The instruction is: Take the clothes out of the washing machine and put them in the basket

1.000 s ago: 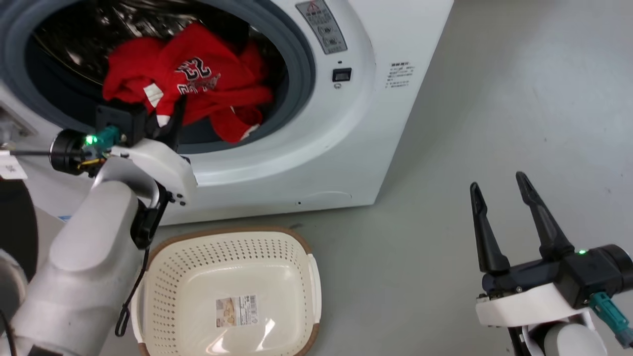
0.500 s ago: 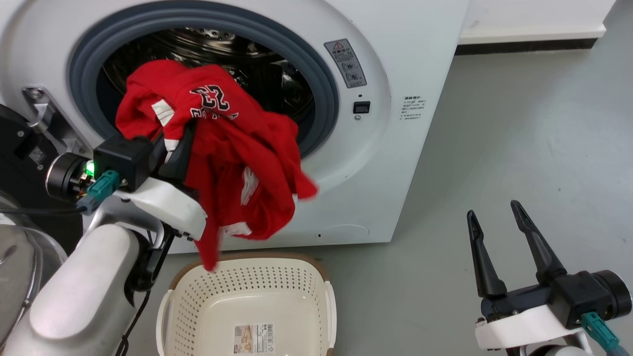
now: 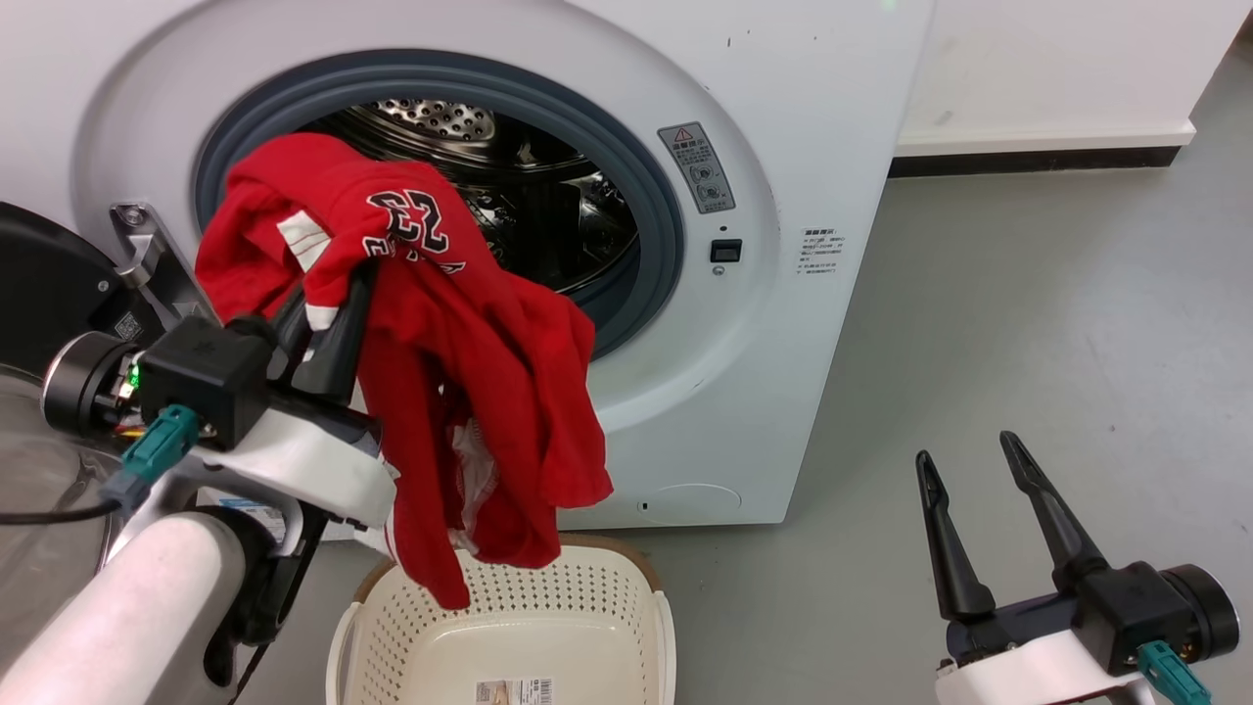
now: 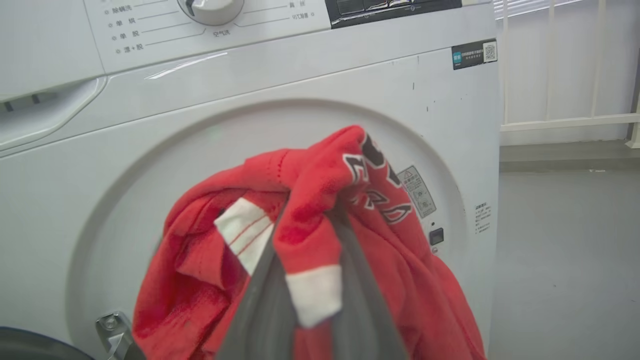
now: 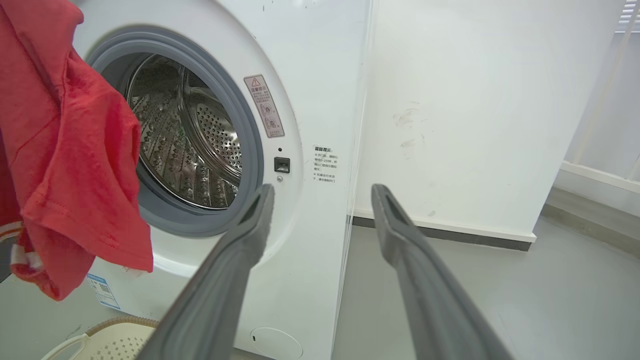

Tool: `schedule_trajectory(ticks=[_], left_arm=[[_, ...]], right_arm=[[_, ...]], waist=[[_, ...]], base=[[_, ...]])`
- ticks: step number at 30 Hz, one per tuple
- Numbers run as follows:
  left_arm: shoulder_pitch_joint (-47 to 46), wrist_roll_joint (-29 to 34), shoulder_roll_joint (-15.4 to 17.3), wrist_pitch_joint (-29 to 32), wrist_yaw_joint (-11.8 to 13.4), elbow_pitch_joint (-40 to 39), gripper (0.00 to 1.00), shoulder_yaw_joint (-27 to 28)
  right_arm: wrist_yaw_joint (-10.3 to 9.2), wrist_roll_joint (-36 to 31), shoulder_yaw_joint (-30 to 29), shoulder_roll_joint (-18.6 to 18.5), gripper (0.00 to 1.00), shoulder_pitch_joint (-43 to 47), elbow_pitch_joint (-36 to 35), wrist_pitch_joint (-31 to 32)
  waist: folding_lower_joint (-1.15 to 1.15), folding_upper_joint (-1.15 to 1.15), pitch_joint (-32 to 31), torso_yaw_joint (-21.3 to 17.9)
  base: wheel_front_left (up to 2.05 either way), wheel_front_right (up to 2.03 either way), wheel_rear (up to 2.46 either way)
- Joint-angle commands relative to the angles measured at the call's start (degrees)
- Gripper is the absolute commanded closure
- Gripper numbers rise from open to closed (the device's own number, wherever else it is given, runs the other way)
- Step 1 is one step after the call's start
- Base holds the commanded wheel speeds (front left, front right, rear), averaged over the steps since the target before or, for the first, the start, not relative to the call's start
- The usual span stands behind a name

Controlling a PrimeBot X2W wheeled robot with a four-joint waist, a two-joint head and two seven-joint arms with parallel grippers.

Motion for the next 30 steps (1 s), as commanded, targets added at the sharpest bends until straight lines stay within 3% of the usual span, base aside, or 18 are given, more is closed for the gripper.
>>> schedule_trajectory(ticks=[1,15,24,30], left_arm=[[1.1,0.2,0.6,0.2,0.7,-1.4,1.0,0.4],[6.9,-0.8,0.8,-0.9,2.3,-3.8,1.0,-0.4],[10.7,-1.6,-0.8,-2.2,0.4,0.9,1.0,-4.0],[10.9,-2.1,-4.2,-3.1,-2.2,7.7,1.0,-7.8]], right_arm=[[-0.04,0.0,0.2,0.0,0.0,0.8,0.1,-0.1],[-0.04,-0.4,-0.3,0.0,0.0,-0.5,-0.4,-0.1],[-0.04,-1.0,-0.8,0.0,0.0,-3.2,-1.1,-0.1],[-0.04,-1.5,-1.3,0.0,0.0,-6.2,-2.0,-0.1]], waist=[[0.01,0.0,-0.2,0.0],[0.01,0.0,1.9,-0.3],[0.01,0.0,6.9,0.0],[0.01,0.0,12.9,-0.3]], base=[[0.0,0.0,0.0],[0.0,0.0,0.0],[0.0,0.0,0.0],[0.0,0.0,0.0]])
